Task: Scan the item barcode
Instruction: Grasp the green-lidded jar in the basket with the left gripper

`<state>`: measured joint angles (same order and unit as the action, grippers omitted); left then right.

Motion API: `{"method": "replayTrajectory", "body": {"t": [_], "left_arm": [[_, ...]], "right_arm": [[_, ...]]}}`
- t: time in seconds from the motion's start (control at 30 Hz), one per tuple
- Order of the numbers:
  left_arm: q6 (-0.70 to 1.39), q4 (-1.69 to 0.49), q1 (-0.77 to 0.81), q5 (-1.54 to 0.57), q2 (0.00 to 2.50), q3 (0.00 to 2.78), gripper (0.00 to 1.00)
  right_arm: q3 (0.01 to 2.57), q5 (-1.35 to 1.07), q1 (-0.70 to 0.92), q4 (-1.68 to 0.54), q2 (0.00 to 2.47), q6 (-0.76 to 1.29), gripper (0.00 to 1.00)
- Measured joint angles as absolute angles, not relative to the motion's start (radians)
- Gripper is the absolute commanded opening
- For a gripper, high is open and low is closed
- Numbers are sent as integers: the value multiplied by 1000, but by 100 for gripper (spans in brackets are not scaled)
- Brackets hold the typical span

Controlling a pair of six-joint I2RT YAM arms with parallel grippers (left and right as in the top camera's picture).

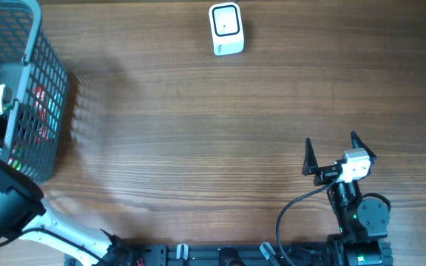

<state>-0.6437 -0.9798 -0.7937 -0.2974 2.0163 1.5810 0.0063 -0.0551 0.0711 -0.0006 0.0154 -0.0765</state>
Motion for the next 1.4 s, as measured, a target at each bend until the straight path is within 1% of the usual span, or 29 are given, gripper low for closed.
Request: {"method": "replayTrajectory", "body": {"t": [0.07, 0.13, 0.27, 0.37, 0.43, 0.53, 0.83, 1.0, 1.07, 1.1, 1.27, 1.3, 1.37, 1.4], "left_arm": [[-641, -973, -794, -305, 2016, 1581, 99], [-640, -962, -794, -313, 2016, 1581, 96], [-618, -933, -794, -321, 2016, 1580, 95], [-610, -923, -794, -322, 2017, 1580, 91], [-607, -912, -794, -321, 2020, 1580, 84], [-598, -902, -794, -321, 2029, 1580, 80], [-594, -897, -794, -273, 2033, 1579, 77], [-513, -891, -792, -271, 2036, 1577, 71], [-483, -885, -791, -271, 2037, 1570, 96], [-476, -880, -791, -271, 2037, 1567, 100], [-438, -869, -792, -268, 2040, 1557, 100], [-435, -869, -792, -270, 2040, 1557, 99], [-432, -868, -792, -276, 2040, 1557, 83], [-427, -866, -792, -279, 2040, 1557, 78]], "right_arm": [[6, -55, 71, -1, 15, -77, 100], [6, -55, 71, -1, 15, -77, 100], [6, -55, 71, -1, 15, -76, 100], [6, -55, 71, -1, 15, -77, 100], [6, -55, 71, -1, 15, -77, 100], [6, -55, 71, -1, 15, -77, 100], [6, -55, 71, -1, 15, -77, 100], [6, -55, 71, -1, 15, -77, 100], [6, -55, 71, -1, 15, -77, 100], [6, -55, 71, -1, 15, -77, 99], [6, -55, 71, -1, 15, -76, 100], [6, -55, 71, -1, 15, -77, 99], [6, -55, 71, -1, 15, -77, 100], [6, -55, 71, -1, 15, -77, 100]]}}
